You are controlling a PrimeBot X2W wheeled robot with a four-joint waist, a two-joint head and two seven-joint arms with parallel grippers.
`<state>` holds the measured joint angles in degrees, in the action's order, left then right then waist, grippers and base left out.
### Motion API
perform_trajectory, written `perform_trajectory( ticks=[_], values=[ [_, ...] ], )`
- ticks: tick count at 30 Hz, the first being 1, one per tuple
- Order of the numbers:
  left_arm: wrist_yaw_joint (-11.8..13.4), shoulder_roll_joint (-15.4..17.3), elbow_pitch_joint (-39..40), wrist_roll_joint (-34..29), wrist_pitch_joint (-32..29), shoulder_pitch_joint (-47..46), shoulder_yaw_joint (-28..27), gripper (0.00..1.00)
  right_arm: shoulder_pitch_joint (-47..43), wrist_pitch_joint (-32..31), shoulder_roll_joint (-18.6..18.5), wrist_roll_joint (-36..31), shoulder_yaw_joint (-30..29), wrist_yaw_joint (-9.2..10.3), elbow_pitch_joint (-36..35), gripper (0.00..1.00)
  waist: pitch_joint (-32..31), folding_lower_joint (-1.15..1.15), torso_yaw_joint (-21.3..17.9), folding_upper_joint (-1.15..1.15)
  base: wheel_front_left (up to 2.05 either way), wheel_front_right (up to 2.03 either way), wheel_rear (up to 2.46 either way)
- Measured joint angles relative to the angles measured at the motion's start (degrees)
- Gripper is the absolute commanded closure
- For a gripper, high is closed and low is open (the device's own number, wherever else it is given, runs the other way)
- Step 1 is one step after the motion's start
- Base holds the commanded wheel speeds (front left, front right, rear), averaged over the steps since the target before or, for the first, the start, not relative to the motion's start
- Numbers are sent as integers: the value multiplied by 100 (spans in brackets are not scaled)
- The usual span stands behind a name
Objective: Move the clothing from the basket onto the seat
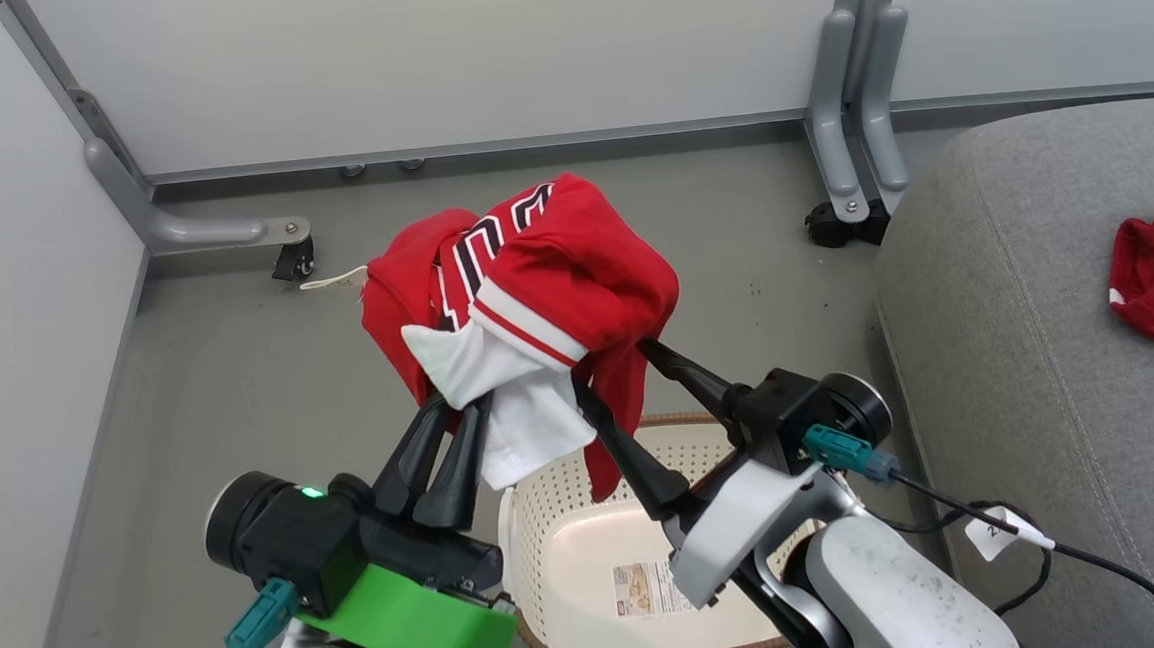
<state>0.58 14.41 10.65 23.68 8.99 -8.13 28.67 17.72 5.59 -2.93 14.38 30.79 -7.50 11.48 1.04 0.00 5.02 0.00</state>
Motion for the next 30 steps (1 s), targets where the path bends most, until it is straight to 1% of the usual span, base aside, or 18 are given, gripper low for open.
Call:
perform_trajectory(
  ticks=[5,15,16,17,18,19,30],
  values=[
    [-13,-5,-16,9,1,-21,59,100,338,189,2,196,159,0,374,0,19,0,28,0,0,0,0],
    [-64,-20,-24,47,0,-79,147,100,932,519,1,635,296,0,1025,0,31,0,57,0,0,0,0],
    [-64,-20,-24,48,0,-80,151,100,981,535,1,672,318,0,1073,3,33,0,58,0,0,0,0],
    [-65,-20,-24,49,1,-82,156,100,1038,545,1,703,357,0,1129,53,37,0,57,0,0,0,0],
    [-67,-21,-24,58,16,-86,164,100,1091,546,0,745,407,0,1187,60,38,0,60,0,0,0,0],
    [-78,-21,-24,66,18,-90,171,100,1132,556,1,792,460,0,1234,100,39,0,64,0,0,0,0],
    [-73,-12,-23,83,42,-112,198,100,1339,657,2,1126,714,0,1567,100,68,0,74,0,0,0,0]
  ],
)
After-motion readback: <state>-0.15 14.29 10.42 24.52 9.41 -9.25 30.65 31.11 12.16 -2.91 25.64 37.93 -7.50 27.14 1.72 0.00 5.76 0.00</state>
